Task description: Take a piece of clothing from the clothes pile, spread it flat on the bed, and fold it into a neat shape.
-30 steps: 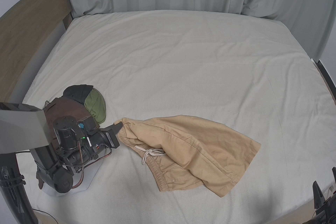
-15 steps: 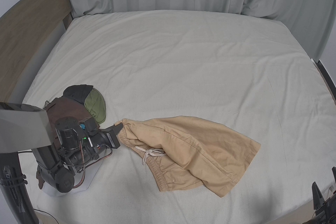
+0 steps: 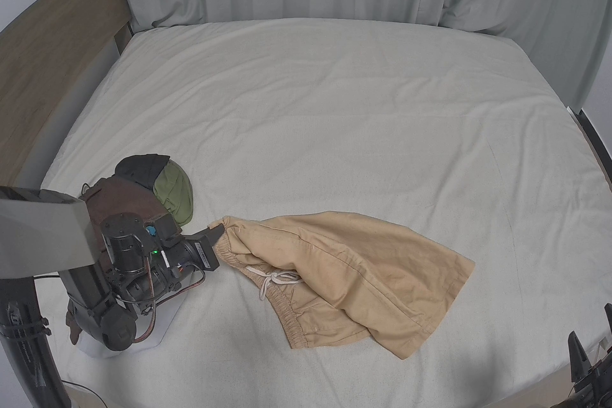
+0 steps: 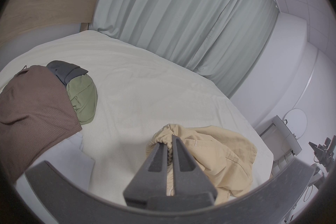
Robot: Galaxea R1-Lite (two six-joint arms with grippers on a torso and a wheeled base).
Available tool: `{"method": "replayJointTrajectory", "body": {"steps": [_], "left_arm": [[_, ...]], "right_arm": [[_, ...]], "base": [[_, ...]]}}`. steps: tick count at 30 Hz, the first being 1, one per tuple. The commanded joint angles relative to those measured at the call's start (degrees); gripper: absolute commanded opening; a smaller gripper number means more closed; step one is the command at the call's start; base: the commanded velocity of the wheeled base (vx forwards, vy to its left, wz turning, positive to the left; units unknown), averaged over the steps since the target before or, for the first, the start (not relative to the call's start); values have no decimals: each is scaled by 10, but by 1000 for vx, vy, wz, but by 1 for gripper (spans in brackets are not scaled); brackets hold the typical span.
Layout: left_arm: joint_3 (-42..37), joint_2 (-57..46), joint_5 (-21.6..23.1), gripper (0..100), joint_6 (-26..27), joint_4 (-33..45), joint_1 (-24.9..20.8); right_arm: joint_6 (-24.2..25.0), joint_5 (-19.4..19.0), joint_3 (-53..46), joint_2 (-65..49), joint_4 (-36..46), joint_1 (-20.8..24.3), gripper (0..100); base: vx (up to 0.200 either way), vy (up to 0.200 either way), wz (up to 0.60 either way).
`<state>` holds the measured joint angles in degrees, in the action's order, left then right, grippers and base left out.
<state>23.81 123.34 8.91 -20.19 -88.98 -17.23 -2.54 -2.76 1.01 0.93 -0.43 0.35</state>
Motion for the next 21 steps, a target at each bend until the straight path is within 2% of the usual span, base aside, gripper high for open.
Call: {"method": "replayJointTrajectory", "body": {"steps": [1, 3, 6, 10, 13, 18, 21], "left_arm": [[-1, 0, 0, 0, 1, -1, 0], [3, 1, 0, 0, 0, -1, 0], [2, 3, -1, 0, 1, -2, -3], [4, 1, -1, 0, 1, -1, -2], [5, 1, -1, 0, 1, -2, 0], [5, 1, -1, 0, 1, -1, -1], [5, 0, -1, 0, 1, -2, -2]], "right_arm": [[8, -7, 50, 1, -71, 2, 100], [5, -5, 138, 88, -111, 1, 100], [5, -11, 207, 140, -85, 9, 100], [10, -46, 210, 181, -35, 31, 100], [10, -64, 203, 207, -33, 36, 100], [8, -119, 204, 260, -34, 40, 100], [5, -124, 202, 286, -42, 38, 100]], "base": [[0, 0, 0], [0, 0, 0], [0, 0, 0], [0, 0, 0], [0, 0, 0], [0, 0, 0], [0, 0, 0]]}}
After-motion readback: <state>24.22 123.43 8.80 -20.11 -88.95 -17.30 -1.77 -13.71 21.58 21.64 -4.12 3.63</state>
